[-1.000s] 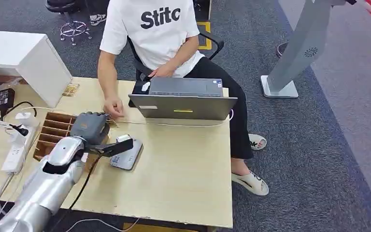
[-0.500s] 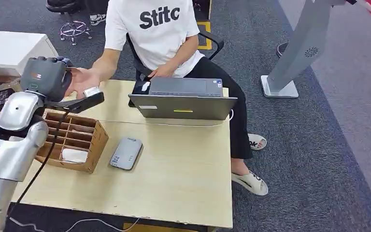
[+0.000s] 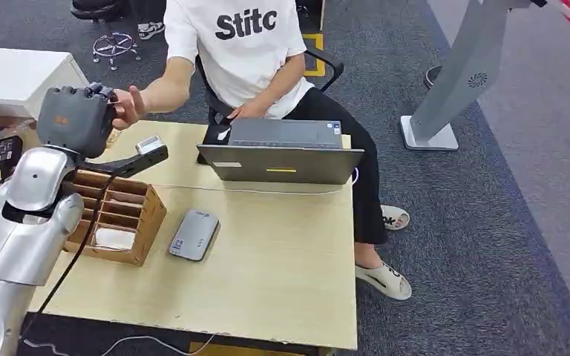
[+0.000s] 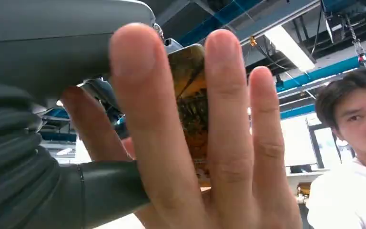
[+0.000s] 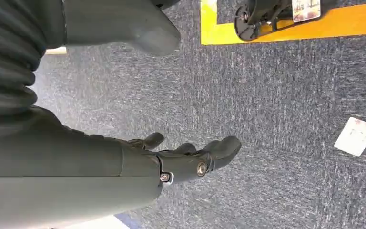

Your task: Pass the card to the sensor for recognition and then transmit it.

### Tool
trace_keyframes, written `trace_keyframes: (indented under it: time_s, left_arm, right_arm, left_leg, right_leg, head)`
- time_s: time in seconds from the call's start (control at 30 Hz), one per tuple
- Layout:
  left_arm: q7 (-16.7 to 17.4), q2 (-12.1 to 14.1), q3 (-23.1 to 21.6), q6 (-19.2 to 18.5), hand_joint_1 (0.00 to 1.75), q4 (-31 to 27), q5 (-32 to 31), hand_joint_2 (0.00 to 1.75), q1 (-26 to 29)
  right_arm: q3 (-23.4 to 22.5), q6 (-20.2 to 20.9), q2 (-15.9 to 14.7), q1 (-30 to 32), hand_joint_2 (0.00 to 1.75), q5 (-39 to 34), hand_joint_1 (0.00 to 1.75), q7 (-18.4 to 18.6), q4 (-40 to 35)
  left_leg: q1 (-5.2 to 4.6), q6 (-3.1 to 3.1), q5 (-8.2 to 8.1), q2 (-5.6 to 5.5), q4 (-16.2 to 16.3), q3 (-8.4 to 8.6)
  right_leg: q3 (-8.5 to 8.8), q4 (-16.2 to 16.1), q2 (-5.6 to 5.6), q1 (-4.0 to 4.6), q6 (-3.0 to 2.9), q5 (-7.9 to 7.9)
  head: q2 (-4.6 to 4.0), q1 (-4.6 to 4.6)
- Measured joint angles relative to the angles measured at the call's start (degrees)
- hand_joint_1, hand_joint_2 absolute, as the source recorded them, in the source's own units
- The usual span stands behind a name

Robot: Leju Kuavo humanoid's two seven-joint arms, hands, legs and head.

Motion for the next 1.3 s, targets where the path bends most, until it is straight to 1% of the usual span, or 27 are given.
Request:
trace_keyframes:
  time_s: [0.13, 0.37, 0.53, 0.83, 0.9, 0.97, 1.03, 1.07, 1.13, 1.17, 1.2, 1.27, 1.3]
  left_arm:
    - [0.13, -0.07, 0.0, 1.14, 0.0, -0.5, -0.48, 1.75, 0.3]
    - [0.15, -0.24, 0.0, 1.36, 0.0, -0.59, -1.2, 1.75, 1.14]
    - [0.17, -0.63, 0.09, 2.21, 0.0, -0.59, -1.92, 1.75, 2.07]
    - [0.28, -0.59, 0.57, 2.6, 0.0, -0.68, -1.77, 1.75, 2.75]
    - [0.31, -0.15, 1.31, 3.63, 0.0, -1.4, -0.72, 1.75, 3.64]
    - [-0.44, 0.7, 2.56, 4.48, 0.0, -2.76, 0.62, 1.75, 5.17]
    - [-2.71, 2.02, 4.45, 4.05, 0.0, -5.71, 4.27, 1.75, 8.09]
    - [-3.41, 2.58, 5.31, 3.69, 0.0, -7.26, 5.64, 1.75, 9.71]
    - [-4.0, 3.43, 6.45, 3.56, 0.0, -9.53, 6.47, 1.75, 12.07]
    - [-4.58, 3.83, 7.01, 2.03, 0.0, -10.79, 8.09, 1.75, 13.02]
    - [-5.46, 4.28, 7.56, -0.46, 0.0, -11.9, 10.71, 1.75, 13.99]
    - [-7.02, 5.47, 8.48, -6.96, 0.0, -14.87, 17.11, 1.75, 16.57]
    - [-7.87, 6.65, 8.74, -10.46, 0.0, -16.51, 20.34, 1.75, 18.02]
  right_arm:
    - [0.0, -0.11, 0.0, 0.0, 1.75, 0.02, 0.0, 0.31, 0.0]
    - [0.0, -0.11, 0.0, -0.02, 1.75, 0.15, 0.0, 0.37, 0.0]
    - [0.0, -0.28, 0.0, -0.01, 1.75, 0.26, 0.0, 0.31, 0.0]
    - [0.0, -0.63, 0.0, -0.01, 1.75, 0.22, 0.0, 0.31, 0.0]
    - [-0.02, -0.68, 0.0, 0.01, 1.75, -0.04, 0.0, 0.33, 0.0]
    - [-0.02, -0.74, -0.02, 0.02, 1.75, -0.22, 0.0, 0.44, 0.0]
    - [-0.11, -0.9, 0.0, 0.05, 1.75, -0.54, 0.0, 0.44, 0.0]
    - [-0.15, -0.94, 0.0, 0.08, 1.75, -0.66, 0.0, 0.44, 0.0]
    - [-0.24, -0.96, 0.0, 0.11, 1.75, -0.72, 0.0, 0.44, 0.0]
    - [-0.28, -0.96, 0.0, 0.08, 1.75, -0.81, 0.0, 0.44, 0.0]
    - [-0.37, -0.98, 0.0, 0.07, 1.75, -0.96, 0.0, 0.33, 0.0]
    - [-0.74, -1.05, 0.0, 0.09, 1.75, -1.4, 0.0, 0.02, 0.0]
    - [-0.94, -1.07, 0.0, 0.15, 1.75, -1.49, 0.0, -0.2, 0.0]
  left_leg:
    - [0.0, 0.0, 0.0, 0.0, 0.0, -0.01]
    - [0.0, 0.0, 0.0, 0.0, 0.0, -0.02]
    - [0.0, 0.0, 0.0, 0.01, 0.0, -0.02]
    - [0.0, 0.0, 0.0, 0.01, 0.0, -0.03]
    - [0.0, 0.0, 0.0, 0.02, 0.0, -0.03]
    - [0.0, 0.0, 0.0, 0.04, -0.01, -0.04]
    - [0.0, 0.0, -0.01, 0.08, -0.01, -0.02]
    - [0.0, 0.0, -0.01, 0.08, -0.01, -0.02]
    - [0.02, 0.0, -0.01, 0.01, -0.01, -0.06]
    - [0.02, 0.0, -0.01, 0.0, -0.01, -0.07]
    - [0.01, 0.0, -0.01, 0.01, -0.02, -0.08]
    - [0.01, 0.0, -0.01, 0.07, -0.03, -0.07]
    - [0.01, 0.0, -0.01, 0.13, -0.03, -0.07]
  right_leg:
    - [0.0, 0.01, 0.0, 0.0, 0.0, 0.0]
    - [0.0, -0.01, 0.0, -0.01, 0.0, 0.0]
    - [-0.01, -0.01, 0.01, 0.0, 0.0, 0.0]
    - [0.01, 0.01, 0.01, 0.0, 0.0, 0.0]
    - [0.0, 0.01, 0.03, 0.0, 0.0, 0.0]
    - [0.0, 0.02, 0.06, 0.0, 0.0, 0.0]
    - [-0.03, 0.01, 0.09, 0.0, -0.01, -0.02]
    - [-0.06, 0.01, 0.08, 0.0, -0.01, -0.04]
    - [-0.06, 0.01, 0.0, 0.01, 0.0, -0.06]
    - [-0.05, 0.01, -0.02, 0.01, 0.0, -0.06]
    - [-0.04, 0.01, -0.01, 0.01, 0.0, -0.06]
    - [-0.03, 0.01, 0.08, 0.0, 0.0, -0.05]
    - [-0.04, 0.02, 0.13, 0.0, 0.0, -0.05]
  head:
    - [0.0, 0.02]
    - [0.0, 0.02]
    - [0.0, 0.02]
    - [0.0, 0.02]
    - [0.0, 0.02]
    - [0.0, 0.02]
    - [0.0, 0.0]
    - [0.0, 0.0]
    - [0.0, 0.02]
    - [0.0, 0.02]
    - [0.0, 0.0]
    - [0.0, 0.0]
    - [0.0, 0.02]
